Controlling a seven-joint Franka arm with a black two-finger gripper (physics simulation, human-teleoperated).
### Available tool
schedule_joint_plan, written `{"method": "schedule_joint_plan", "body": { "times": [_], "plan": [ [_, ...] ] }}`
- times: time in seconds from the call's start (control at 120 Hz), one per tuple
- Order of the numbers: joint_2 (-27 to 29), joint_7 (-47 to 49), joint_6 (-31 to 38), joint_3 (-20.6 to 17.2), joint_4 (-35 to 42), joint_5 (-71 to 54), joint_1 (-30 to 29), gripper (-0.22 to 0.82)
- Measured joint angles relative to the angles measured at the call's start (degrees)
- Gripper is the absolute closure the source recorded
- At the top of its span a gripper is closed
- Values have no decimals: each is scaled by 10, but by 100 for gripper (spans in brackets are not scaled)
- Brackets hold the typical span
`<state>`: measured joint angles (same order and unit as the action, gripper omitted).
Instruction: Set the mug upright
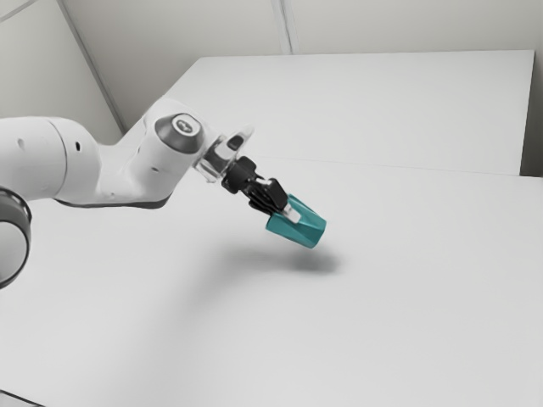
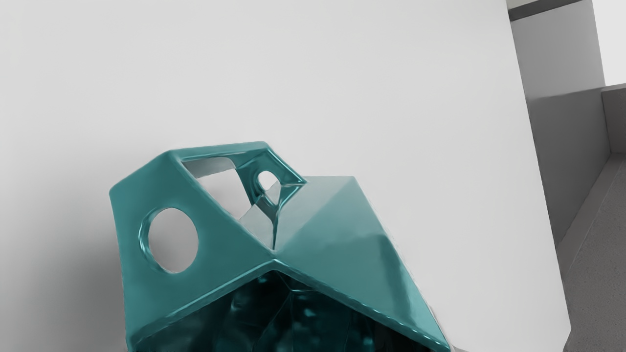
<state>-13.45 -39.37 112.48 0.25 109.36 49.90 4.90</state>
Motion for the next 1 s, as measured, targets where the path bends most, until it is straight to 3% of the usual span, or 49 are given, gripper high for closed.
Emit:
{"method": "schedule_joint_plan", "body": {
  "times": [0.5, 1.0],
  "plan": [
    [94, 136, 5, -1, 38, -384, 1, 79],
    [173, 256, 103, -3, 171, -475, -3, 79]
  ]
}}
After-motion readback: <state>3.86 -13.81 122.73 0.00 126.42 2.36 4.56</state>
